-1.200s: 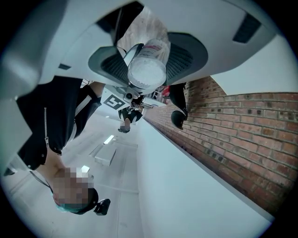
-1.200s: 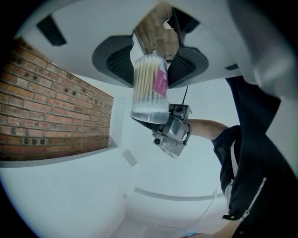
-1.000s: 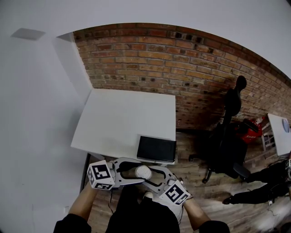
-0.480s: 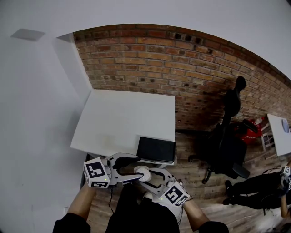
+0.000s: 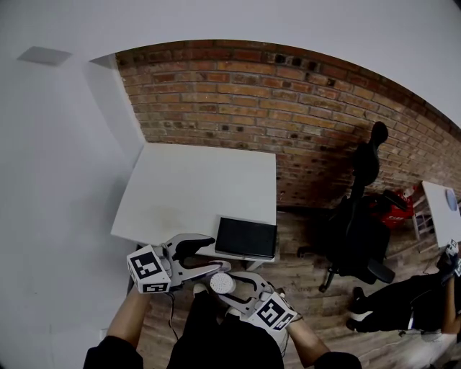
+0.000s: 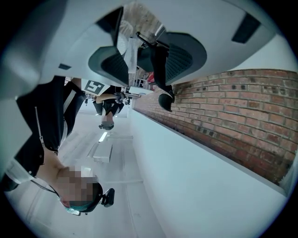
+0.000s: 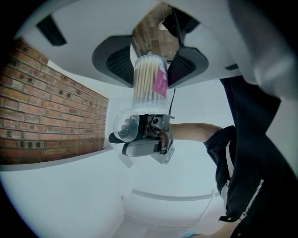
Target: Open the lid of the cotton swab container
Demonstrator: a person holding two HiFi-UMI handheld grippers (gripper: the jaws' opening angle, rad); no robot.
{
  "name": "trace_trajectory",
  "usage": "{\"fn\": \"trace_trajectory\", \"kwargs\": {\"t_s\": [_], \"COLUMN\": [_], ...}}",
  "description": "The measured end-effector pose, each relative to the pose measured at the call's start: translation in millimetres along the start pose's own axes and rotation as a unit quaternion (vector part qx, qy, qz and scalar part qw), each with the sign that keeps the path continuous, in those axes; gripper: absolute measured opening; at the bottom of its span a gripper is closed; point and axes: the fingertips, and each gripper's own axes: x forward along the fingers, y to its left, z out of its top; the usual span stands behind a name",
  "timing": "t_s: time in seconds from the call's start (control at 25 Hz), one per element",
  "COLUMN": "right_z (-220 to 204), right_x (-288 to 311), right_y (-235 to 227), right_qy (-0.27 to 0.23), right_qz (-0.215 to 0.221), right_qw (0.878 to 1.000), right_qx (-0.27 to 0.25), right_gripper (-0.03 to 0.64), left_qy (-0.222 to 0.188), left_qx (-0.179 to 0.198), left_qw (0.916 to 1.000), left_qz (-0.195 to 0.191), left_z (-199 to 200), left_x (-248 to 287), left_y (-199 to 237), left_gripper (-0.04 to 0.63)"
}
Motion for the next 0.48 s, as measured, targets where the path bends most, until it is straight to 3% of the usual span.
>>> {"fn": "trace_trajectory", "kwargs": {"t_s": [0.48], "right_z": [5], "right_x": [-4], "right_y": [17], "right_qy": [-0.011], "right_qz": [0.018], "right_qw": [1.000], "right_qx": [0.009], "right_gripper": [0.239], "left_qy": [0.006], "left_qx": [0.008], "left_qw": [0.9990], "left_qz": [0.043], "left_z": [-14], "left_x": [0], "left_y": [21], "left_gripper": [0.250]}}
